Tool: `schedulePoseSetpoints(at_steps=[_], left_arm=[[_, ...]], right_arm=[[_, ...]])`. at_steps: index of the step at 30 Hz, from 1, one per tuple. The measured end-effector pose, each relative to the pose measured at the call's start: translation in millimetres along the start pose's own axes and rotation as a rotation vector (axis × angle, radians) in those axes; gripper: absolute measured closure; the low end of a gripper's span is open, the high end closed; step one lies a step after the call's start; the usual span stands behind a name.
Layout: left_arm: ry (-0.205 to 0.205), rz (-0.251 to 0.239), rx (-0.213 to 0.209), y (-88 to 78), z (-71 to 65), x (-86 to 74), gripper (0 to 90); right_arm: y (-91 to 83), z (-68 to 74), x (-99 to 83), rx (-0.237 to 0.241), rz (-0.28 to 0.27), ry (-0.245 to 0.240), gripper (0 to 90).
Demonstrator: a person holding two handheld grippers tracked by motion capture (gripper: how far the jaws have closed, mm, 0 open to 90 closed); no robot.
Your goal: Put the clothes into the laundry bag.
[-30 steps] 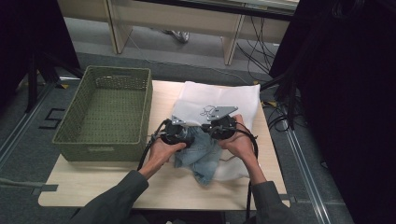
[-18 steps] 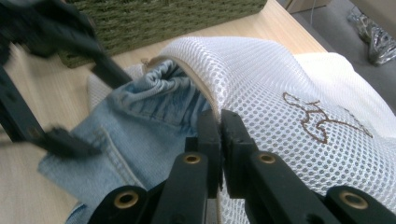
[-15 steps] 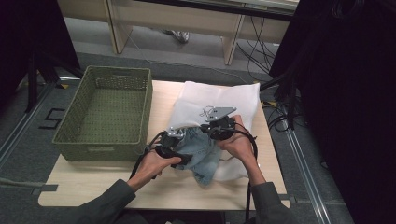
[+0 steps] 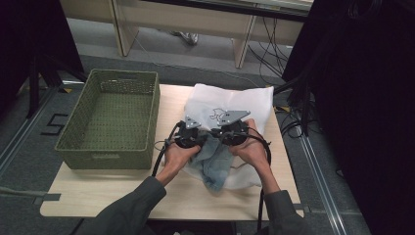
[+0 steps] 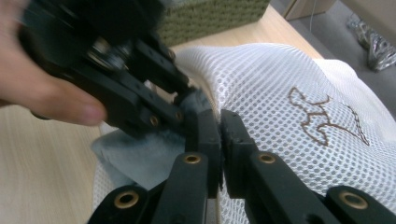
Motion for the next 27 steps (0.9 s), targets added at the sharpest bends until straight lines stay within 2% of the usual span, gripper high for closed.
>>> schedulePoseSetpoints(at_steps=[1, 2, 3, 5, 6, 8, 9, 11, 12, 14, 15, 17, 18, 20, 22, 23, 24, 25, 26, 27], left_arm=[[-0.009, 0.036, -0.007, 3.2, 1.7, -9.3, 62.8], [-0.021, 0.026, -0.009, 4.7, 1.2, -12.0, 56.1], [-0.021, 0.038, -0.015, 2.9, 1.0, -16.1, 50.9], [0.002, 0.047, -0.017, -7.8, 0.8, -20.6, 36.8], [0.026, 0.056, -0.02, -16.7, 1.3, -23.0, 30.9], [0.035, 0.061, -0.036, -31.3, 1.3, -26.4, 23.0], [0.046, 0.058, -0.038, -39.5, 1.8, -29.1, 20.4], [0.063, 0.061, -0.056, -55.7, 0.9, -37.1, 17.6], [0.064, 0.065, -0.06, -62.0, -0.3, -42.0, 15.3], [0.057, 0.08, -0.096, -67.6, -8.1, -51.9, 14.9], [0.075, 0.091, -0.096, -67.1, -12.4, -57.0, 14.9], [0.139, 0.105, -0.093, -60.9, -24.1, -65.1, 14.8], [0.17, 0.111, -0.088, -55.6, -29.8, -68.2, 14.8], [0.187, 0.114, -0.068, -39.7, -41.1, -71.7, 14.9], [0.196, 0.114, -0.068, -28.3, -46.1, -71.9, 17.0], [0.196, 0.101, -0.057, -23.4, -46.8, -70.6, 25.6], [0.225, 0.076, -0.036, -19.9, -45.2, -68.3, 40.8], [0.24, 0.047, -0.032, -17.9, -44.4, -65.1, 53.8], [0.2, 0.009, -0.025, -15.4, -45.1, -60.1, 64.7], [0.214, 0.018, -0.026, -15.6, -40.9, -57.6, 68.1]], right_arm=[[2.6, -0.4, -3.8, 0.003, 0.014, 0.001, 88.2], [6.7, -0.8, -8.8, 0.012, 0.028, 0.008, 88.3], [9.3, -1.2, -11.4, 0.013, 0.031, 0.018, 88.3], [14.2, -3.3, -17.6, 0.024, 0.052, 0.011, 88.3], [14.5, -4.4, -19.7, 0.017, 0.061, 0.015, 88.2], [15.2, -4.1, -19.4, 0.023, 0.053, 0.004, 88.2], [13.7, -4.2, -19.8, 0.015, 0.054, 0.019, 88.2], [12.1, -3.9, -17.9, 0.017, 0.043, 0.015, 88.2], [11.2, -3.7, -17.5, 0.018, 0.044, 0.014, 88.2], [11.1, -3.5, -17.4, 0.017, 0.045, 0.013, 88.2], [11.3, -3.3, -17.6, 0.018, 0.046, 0.014, 88.2], [11.2, -2.7, -17.2, 0.007, 0.05, 0.018, 88.2], [11.9, -2.9, -16.0, 0.013, 0.046, 0.005, 88.2], [12.1, -1.3, -15.8, 0.022, 0.049, 0.009, 88.2], [11.2, -2.0, -16.2, 0.014, 0.047, 0.007, 88.2], [11.1, -2.1, -16.3, 0.014, 0.047, 0.009, 88.2], [10.9, -2.2, -16.4, 0.014, 0.047, 0.007, 88.2], [10.8, -2.4, -16.8, 0.015, 0.049, 0.004, 88.2], [10.5, -2.4, -17.5, 0.013, 0.052, 0.005, 88.2], [9.8, -3.2, -18.1, 0.009, 0.051, 0.003, 88.2]])
Point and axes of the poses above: each handheld gripper's, and its own axes: y roughly forward along the jaws, x roughly out of its top, z roughly to its left, the point moved 8 cm from there along y, roughly forward along the jaws, and after that the axes turned 14 degrees about x, right-handed, at the moved point
